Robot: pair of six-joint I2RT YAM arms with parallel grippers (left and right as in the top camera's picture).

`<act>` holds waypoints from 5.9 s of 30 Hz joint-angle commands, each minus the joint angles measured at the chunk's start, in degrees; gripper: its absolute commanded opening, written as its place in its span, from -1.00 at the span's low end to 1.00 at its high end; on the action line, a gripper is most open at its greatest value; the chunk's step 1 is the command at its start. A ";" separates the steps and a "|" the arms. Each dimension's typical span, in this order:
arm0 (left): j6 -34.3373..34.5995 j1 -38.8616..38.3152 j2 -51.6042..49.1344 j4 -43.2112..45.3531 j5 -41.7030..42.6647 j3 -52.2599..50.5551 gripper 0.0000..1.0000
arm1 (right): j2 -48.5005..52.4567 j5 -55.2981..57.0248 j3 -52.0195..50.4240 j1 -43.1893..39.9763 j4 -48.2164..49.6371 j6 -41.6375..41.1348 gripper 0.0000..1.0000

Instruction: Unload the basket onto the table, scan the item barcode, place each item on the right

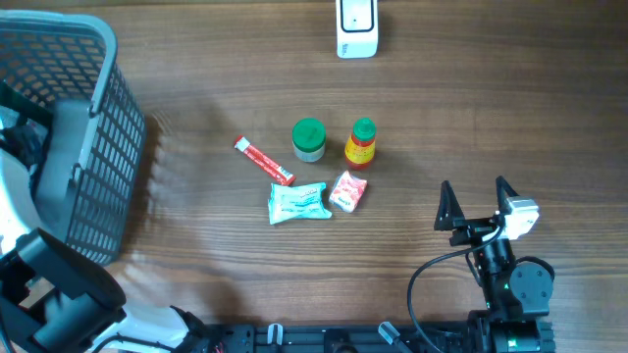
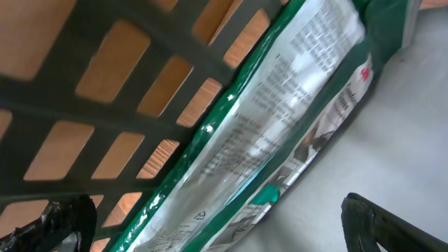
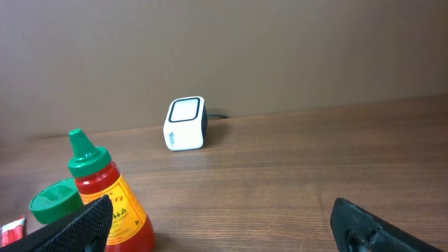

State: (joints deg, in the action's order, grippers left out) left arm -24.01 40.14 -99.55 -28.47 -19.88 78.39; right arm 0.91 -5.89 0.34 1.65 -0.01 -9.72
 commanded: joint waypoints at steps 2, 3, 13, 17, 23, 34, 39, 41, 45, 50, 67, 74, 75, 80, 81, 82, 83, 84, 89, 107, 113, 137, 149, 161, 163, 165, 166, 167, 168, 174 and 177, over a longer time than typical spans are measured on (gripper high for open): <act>-1.09 3.26 -0.61 -2.69 11.65 0.26 1.00 | -0.11 0.79 -0.04 0.33 0.24 0.68 0.99; -1.09 3.76 -0.61 -3.17 13.60 0.26 1.00 | -0.11 0.79 -0.04 0.33 0.24 0.70 0.99; -1.09 6.64 -0.66 -4.33 16.44 0.26 1.00 | -0.11 0.79 -0.04 0.33 0.24 0.70 0.99; -1.09 6.64 -0.66 -3.65 16.46 0.26 1.00 | -0.11 0.79 -0.04 0.33 0.24 0.70 0.99; -1.07 6.64 -0.76 -3.52 16.46 0.17 1.00 | -0.11 0.79 -0.02 0.33 0.24 0.70 0.99; -0.85 6.64 -4.57 -3.82 18.05 -1.64 1.00 | -0.11 0.79 -0.04 0.33 0.24 0.70 0.99; -0.87 6.64 -6.19 -4.15 22.29 -1.66 1.00 | -0.11 0.79 -0.04 0.33 0.24 0.72 0.99; -0.85 6.64 -6.19 -4.11 23.71 -1.66 1.00 | -0.11 0.79 -0.02 0.33 0.24 0.70 0.99; -0.87 6.64 -6.16 -4.11 24.37 -1.66 1.00 | -0.11 0.79 -0.04 0.33 0.24 0.70 1.00; -0.83 6.64 -6.16 -4.35 25.66 -1.66 1.00 | -0.11 0.79 -0.04 0.33 0.24 0.70 1.00; -13.14 6.19 -9.22 -5.53 37.27 -1.68 1.00 | -0.11 0.79 -0.04 0.33 0.24 0.70 0.99; -17.84 4.81 -17.44 -7.17 37.22 -1.68 1.00 | -0.11 0.79 -0.02 0.33 0.24 0.70 0.99; -18.01 4.42 -18.49 -7.17 37.22 -1.68 1.00 | -0.11 0.79 -0.04 0.33 0.24 0.70 0.99; -18.01 3.08 -22.67 -6.71 36.81 -1.68 -0.01 | -0.11 0.79 -0.04 0.33 0.24 0.72 0.99; -18.01 3.10 -22.73 -6.75 36.81 -1.68 -0.60 | -0.11 0.79 -0.02 0.33 0.24 0.70 1.00; -17.99 3.10 -22.73 -6.73 36.74 -1.66 -0.92 | -0.11 0.79 -0.04 0.33 0.24 0.68 0.99; -17.84 3.13 -22.51 -6.82 36.79 -1.66 -0.92 | -0.11 0.79 -0.04 0.33 0.24 0.72 1.00; -17.68 3.15 -22.32 -7.02 36.79 -1.66 -0.92 | -0.11 0.79 -0.02 0.33 0.24 0.70 0.99; -15.45 3.08 -18.01 -7.02 36.83 -1.60 -0.92 | -0.11 0.79 -0.04 0.33 0.24 0.70 1.00; 19.19 3.10 17.51 5.53 47.06 1.22 -0.92 | -0.11 0.79 -0.04 0.33 0.24 0.70 0.99; 34.67 3.02 26.91 11.19 64.04 1.22 -0.92 | -0.11 0.79 -0.02 0.33 0.24 0.70 1.00; 48.26 -48.52 26.88 -10.97 49.53 -0.20 -0.92 | -0.11 0.79 -0.04 0.33 0.24 0.70 0.99; 48.43 -61.40 23.04 -17.59 35.36 -0.85 -0.92 | -0.09 0.79 -0.04 0.33 0.24 0.70 0.99; 48.41 -62.75 23.04 -14.27 35.15 -0.85 -0.92 | -0.11 0.79 -0.04 0.33 0.24 0.70 0.99; 48.41 -62.77 23.04 -15.61 33.70 -0.85 -0.92 | -0.11 0.79 -0.04 0.33 0.24 0.70 0.99; 48.39 -62.82 23.04 -16.90 31.95 -0.85 -0.92 | -0.11 0.79 -0.04 0.33 0.24 0.70 0.99; 48.39 -62.82 23.04 -17.46 31.47 -0.85 -0.92 | -0.11 0.79 -0.04 0.33 0.24 0.70 1.00; 48.37 -62.82 23.04 -18.01 30.99 -0.85 -0.92 | -0.09 0.79 -0.04 0.33 0.24 0.70 0.99; 48.39 -62.82 23.04 -18.36 30.67 -0.85 -0.92 | -0.11 0.79 -0.04 0.33 0.24 0.70 0.99; 48.19 -62.82 23.04 -17.99 30.64 -0.85 -0.92 | -0.11 0.79 -0.04 0.33 0.24 0.70 0.99; 47.04 -62.79 23.50 -12.94 30.69 -0.81 -0.92 | -0.11 0.79 -0.04 0.33 0.24 0.70 0.99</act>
State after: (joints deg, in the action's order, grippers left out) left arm 24.34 -22.41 -76.31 -45.69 11.77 77.95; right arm 0.91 -5.89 0.34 1.65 -0.01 -9.72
